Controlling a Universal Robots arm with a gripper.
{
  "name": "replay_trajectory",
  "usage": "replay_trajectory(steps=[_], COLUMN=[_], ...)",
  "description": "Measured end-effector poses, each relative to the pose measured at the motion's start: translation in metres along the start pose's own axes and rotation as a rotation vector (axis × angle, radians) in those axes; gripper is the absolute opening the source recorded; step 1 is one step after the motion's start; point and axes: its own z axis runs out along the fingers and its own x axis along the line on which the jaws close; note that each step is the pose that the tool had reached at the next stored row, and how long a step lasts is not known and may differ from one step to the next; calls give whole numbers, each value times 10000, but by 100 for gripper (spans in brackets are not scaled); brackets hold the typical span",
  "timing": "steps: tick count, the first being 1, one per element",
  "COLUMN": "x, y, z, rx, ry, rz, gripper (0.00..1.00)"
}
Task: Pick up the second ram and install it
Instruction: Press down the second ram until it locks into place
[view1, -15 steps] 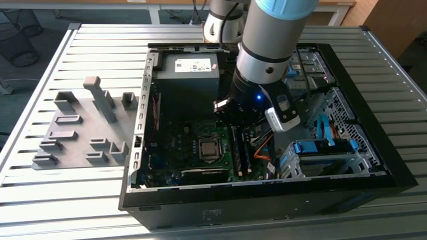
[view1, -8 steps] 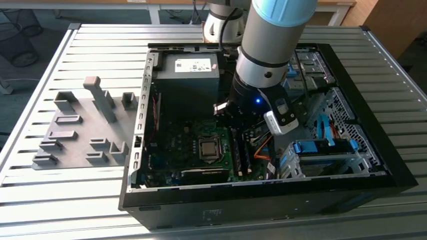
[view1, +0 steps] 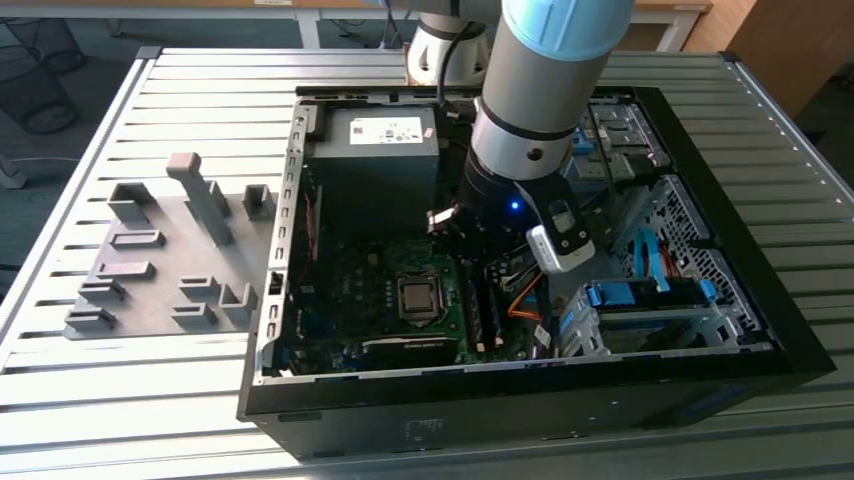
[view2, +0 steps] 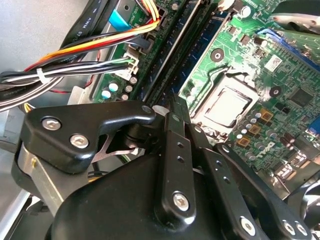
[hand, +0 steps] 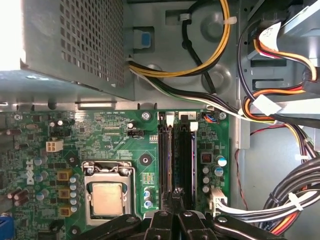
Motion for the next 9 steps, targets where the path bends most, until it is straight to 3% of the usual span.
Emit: replay_trajectory(steps=[9], x=[-4], y=[1], z=[68], rx=[9], ry=[4], rz=[1], gripper=[11])
